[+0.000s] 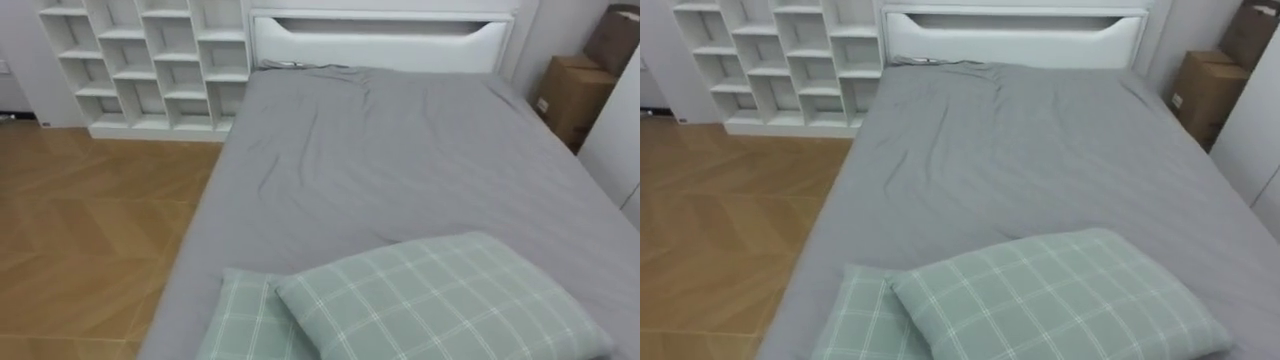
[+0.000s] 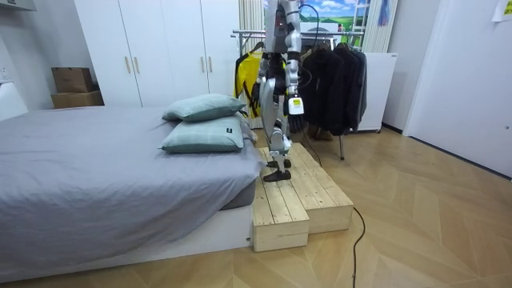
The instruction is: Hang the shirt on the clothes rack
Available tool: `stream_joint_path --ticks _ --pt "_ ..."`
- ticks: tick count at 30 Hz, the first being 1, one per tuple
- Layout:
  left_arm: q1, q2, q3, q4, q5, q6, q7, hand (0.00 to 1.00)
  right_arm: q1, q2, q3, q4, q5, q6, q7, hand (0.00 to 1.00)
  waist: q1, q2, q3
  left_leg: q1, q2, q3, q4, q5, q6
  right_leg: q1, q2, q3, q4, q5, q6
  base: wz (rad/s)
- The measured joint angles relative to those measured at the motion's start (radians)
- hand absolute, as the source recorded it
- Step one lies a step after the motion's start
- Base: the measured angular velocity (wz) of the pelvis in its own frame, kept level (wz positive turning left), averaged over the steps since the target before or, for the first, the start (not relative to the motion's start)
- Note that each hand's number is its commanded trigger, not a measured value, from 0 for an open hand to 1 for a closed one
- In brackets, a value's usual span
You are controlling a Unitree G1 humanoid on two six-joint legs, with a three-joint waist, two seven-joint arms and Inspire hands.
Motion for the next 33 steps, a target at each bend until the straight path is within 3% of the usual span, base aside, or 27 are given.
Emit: stream_joint_path --ticks 2,7,12,24,33 --pt "-0.012 0.001 0.000 0.009 0.000 -0.005 0.003 0.00 0.004 -0.001 -0.001 0.001 0.003 -0.016 0.005 0.00 0.000 0.001 0.0020 -0.001 0.001 0.000 -0.002 0.000 -0.001 -0.002 0.002 0.014 0.000 0.000 0.000 0.00" --pt "-0.032 -0.002 -0.001 0.006 0.001 -0.036 0.003 0.00 0.021 -0.001 -0.001 -0.006 0.005 -0.053 0.005 0.00 -0.015 0.009 -0.0041 -0.001 0.002 0.003 -0.004 -0.001 -0.002 -0.003 0.004 0.022 0.000 0.000 0.000 -0.02" --pt "-0.031 -0.002 0.002 0.008 0.001 -0.040 0.003 0.00 0.022 0.000 -0.002 -0.006 0.003 -0.068 0.005 0.00 -0.027 0.009 -0.0080 -0.002 0.001 0.008 -0.005 -0.001 -0.002 -0.008 0.003 0.030 0.001 0.000 0.000 -0.04" --pt "-0.016 -0.002 -0.001 0.056 0.002 -0.051 0.004 0.00 0.023 -0.001 0.002 -0.001 0.011 -0.067 0.019 0.00 -0.023 0.015 -0.0132 0.000 0.000 -0.012 0.002 -0.001 -0.002 0.001 0.006 0.038 0.001 0.000 0.000 0.03" --pt "0.015 -0.006 -0.001 0.058 0.033 -0.007 0.001 0.00 0.022 -0.009 0.002 -0.002 0.042 -0.043 0.053 0.00 -0.023 0.016 -0.0138 -0.004 -0.002 -0.017 0.007 0.000 -0.004 0.000 0.005 0.037 0.001 0.000 0.000 0.00"
